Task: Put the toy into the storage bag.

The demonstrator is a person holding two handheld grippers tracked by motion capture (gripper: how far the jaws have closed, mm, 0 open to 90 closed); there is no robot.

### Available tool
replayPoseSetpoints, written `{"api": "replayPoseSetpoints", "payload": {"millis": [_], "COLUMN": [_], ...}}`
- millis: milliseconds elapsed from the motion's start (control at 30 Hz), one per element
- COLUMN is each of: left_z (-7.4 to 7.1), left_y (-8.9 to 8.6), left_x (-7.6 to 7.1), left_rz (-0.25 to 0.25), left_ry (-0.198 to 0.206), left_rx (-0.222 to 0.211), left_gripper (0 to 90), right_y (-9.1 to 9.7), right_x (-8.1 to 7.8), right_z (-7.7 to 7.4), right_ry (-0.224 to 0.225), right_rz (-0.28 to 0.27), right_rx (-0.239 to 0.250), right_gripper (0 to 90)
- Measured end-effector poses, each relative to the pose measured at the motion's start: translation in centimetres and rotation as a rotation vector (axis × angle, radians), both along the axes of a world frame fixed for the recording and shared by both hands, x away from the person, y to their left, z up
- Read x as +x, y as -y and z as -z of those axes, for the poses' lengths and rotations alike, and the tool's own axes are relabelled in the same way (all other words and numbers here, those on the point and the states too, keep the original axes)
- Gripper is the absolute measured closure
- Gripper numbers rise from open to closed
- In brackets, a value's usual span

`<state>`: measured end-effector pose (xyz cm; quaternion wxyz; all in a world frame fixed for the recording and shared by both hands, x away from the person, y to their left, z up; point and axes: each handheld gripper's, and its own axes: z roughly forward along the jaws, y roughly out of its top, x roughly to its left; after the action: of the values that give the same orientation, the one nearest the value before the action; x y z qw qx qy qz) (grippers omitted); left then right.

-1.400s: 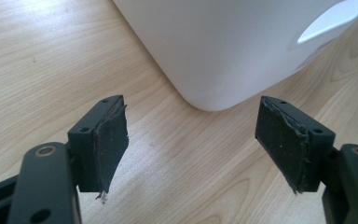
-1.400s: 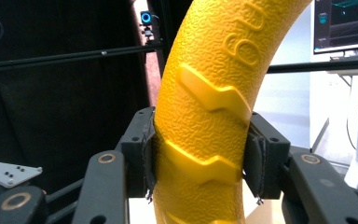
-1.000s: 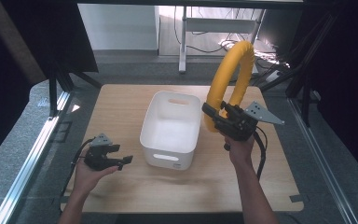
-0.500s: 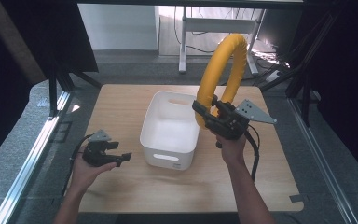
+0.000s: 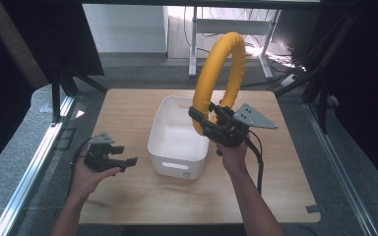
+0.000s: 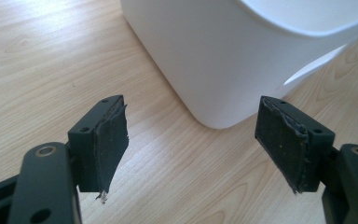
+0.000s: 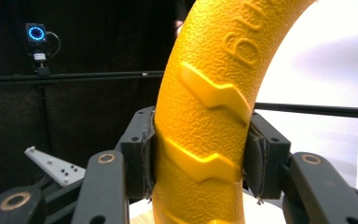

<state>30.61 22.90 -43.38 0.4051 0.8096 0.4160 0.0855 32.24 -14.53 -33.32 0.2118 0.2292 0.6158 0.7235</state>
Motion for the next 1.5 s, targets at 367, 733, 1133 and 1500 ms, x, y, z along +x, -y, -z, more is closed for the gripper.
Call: {"api": "replayPoseSetpoints", "payload": {"millis": [367,733,1133,1500], "left_z": [-0.5,-0.7,-3.3,-11.6], "left_y": [-0.2,-0.1,-0.8,-1.1], "left_x": [0.3,0.4,0.4,1.7], "left_rz": [-0.001,0.005,-0.015,0.022], "left_ry": [-0.015,-0.017,0.014,0.049], "left_rx": [-0.004,0.004,-0.022,-0.116], "left_gripper": [25.6,25.5,25.6,26.9], "right_y": [-3.3,-6.1,-6.3,-7.0], "right_x": [-0.1,-0.3,-0.1,0.2], "right_z": [0.3,1.1,1.5,2.6], "right_ry": [-0.003,-0.020,-0.024,-0.046], "right_rz": [-0.051,-0.089,-0.129,-0.127], "right_rx": [0.002,0.010,-0.035,-0.045], "right_gripper": [50.9,50.7,50.7,50.6]}}
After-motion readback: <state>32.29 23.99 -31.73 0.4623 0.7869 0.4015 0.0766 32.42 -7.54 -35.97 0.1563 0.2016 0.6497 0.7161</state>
